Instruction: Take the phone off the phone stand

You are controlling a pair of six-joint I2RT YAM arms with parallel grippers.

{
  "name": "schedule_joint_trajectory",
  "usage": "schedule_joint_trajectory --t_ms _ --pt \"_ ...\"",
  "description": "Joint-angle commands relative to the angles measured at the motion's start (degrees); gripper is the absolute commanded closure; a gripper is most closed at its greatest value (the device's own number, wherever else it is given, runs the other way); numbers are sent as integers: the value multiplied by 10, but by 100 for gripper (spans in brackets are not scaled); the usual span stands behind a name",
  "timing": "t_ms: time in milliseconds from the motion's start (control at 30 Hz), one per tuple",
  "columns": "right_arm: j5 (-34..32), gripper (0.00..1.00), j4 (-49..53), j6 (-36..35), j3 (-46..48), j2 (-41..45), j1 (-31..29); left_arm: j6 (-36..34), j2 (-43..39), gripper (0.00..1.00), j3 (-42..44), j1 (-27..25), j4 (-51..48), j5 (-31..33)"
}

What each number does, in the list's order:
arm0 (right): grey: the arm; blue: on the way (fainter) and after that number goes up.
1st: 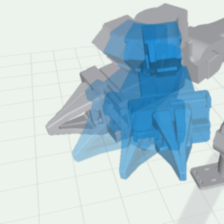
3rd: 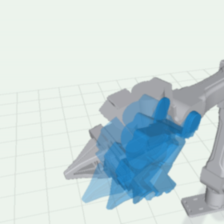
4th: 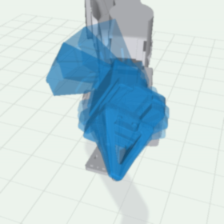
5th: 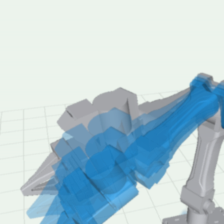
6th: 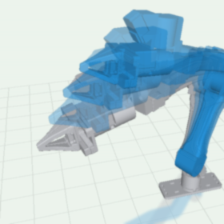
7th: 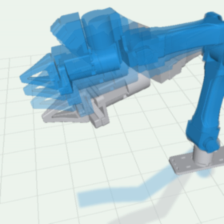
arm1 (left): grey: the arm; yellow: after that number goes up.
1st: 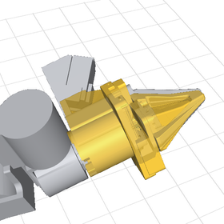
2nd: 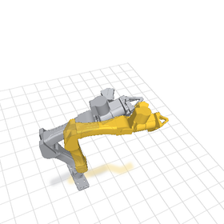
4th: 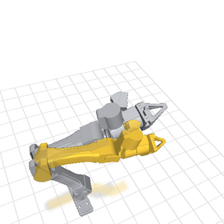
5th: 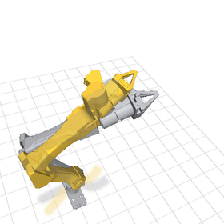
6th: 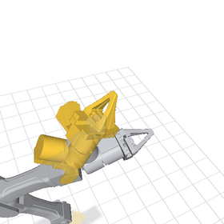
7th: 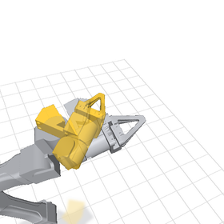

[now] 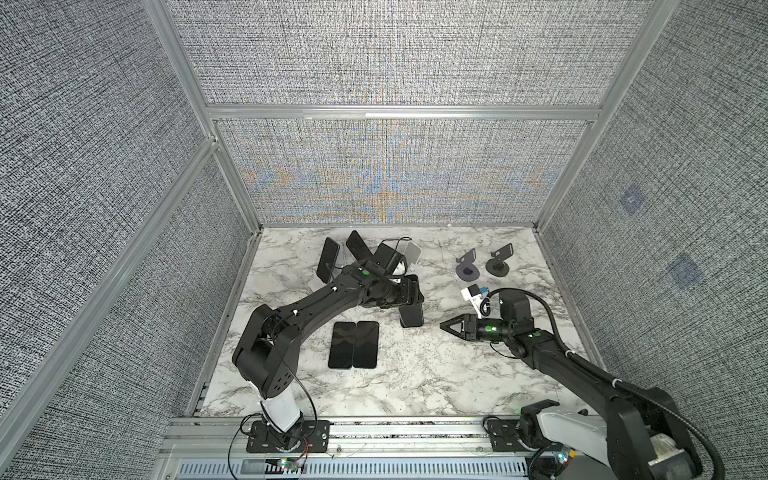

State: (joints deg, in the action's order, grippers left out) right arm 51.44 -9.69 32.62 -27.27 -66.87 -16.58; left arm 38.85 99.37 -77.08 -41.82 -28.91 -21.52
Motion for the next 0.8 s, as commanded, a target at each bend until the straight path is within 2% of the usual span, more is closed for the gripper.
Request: schedule_joint_trajectory --t_ms 0,167,500,767 --pt "10 64 -102 18 -1 -23 -15 36 -2 90 4 -12 19 -4" --pt "-1 70 -142 31 -9 -54 -37 48 6 90 11 -19 40 -15" --pt "-41 72 -208 62 -15 -109 -83 45 9 87 7 -22 44 -20" --pt "-71 84 -283 99 -14 -152 -106 55 0 84 24 -25 60 -28"
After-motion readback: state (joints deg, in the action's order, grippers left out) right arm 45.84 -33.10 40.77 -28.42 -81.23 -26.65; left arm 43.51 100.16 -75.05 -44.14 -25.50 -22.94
